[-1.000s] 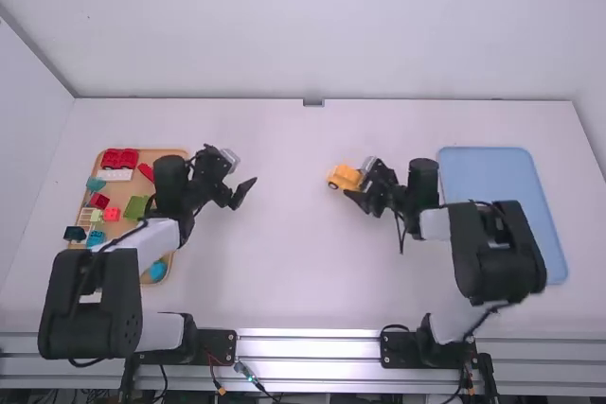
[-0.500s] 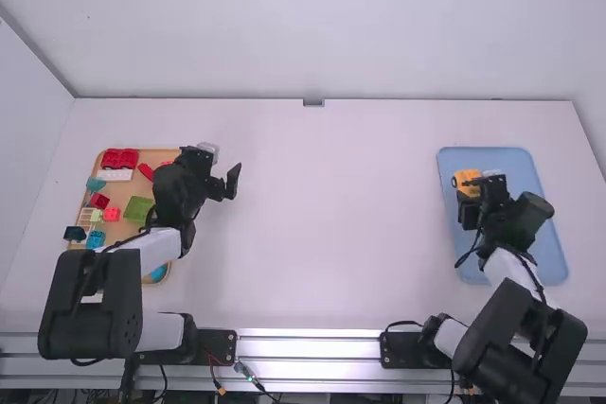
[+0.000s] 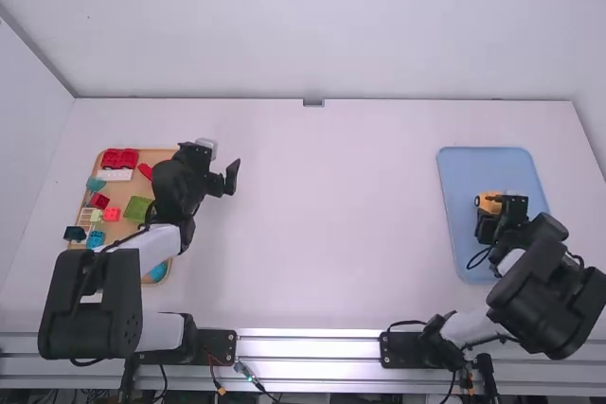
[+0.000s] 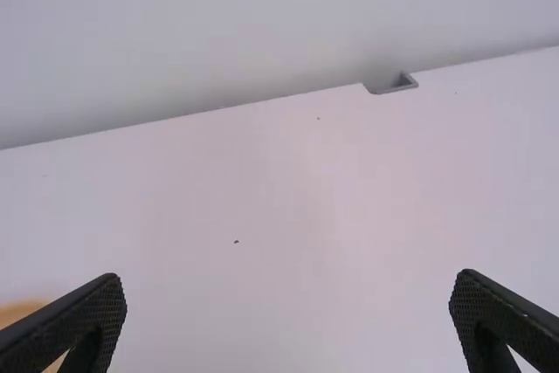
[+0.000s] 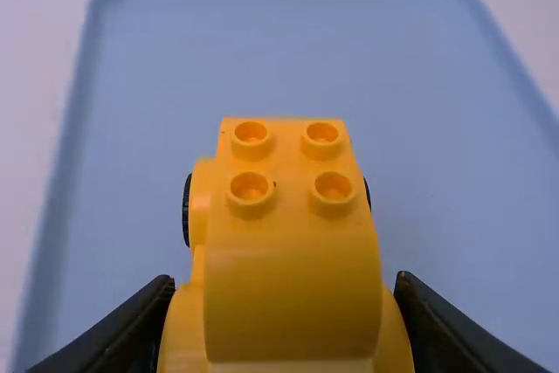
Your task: Assemble lego blocks to make yellow taxi
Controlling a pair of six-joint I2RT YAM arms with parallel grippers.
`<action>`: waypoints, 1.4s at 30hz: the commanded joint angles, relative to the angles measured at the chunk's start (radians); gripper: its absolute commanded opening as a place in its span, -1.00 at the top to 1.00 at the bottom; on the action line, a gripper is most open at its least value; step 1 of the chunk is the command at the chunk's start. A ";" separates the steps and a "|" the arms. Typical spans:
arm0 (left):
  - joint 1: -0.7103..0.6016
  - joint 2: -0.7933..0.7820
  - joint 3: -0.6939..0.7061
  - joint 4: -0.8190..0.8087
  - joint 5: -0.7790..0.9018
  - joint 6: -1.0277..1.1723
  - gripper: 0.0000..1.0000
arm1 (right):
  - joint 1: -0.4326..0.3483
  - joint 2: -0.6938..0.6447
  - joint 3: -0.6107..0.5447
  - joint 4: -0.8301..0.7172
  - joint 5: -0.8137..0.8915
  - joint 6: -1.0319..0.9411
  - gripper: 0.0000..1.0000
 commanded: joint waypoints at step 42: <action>-0.121 -0.621 0.021 -0.439 -0.212 0.035 -0.98 | 0.793 -0.723 0.298 -0.732 0.440 0.148 -0.98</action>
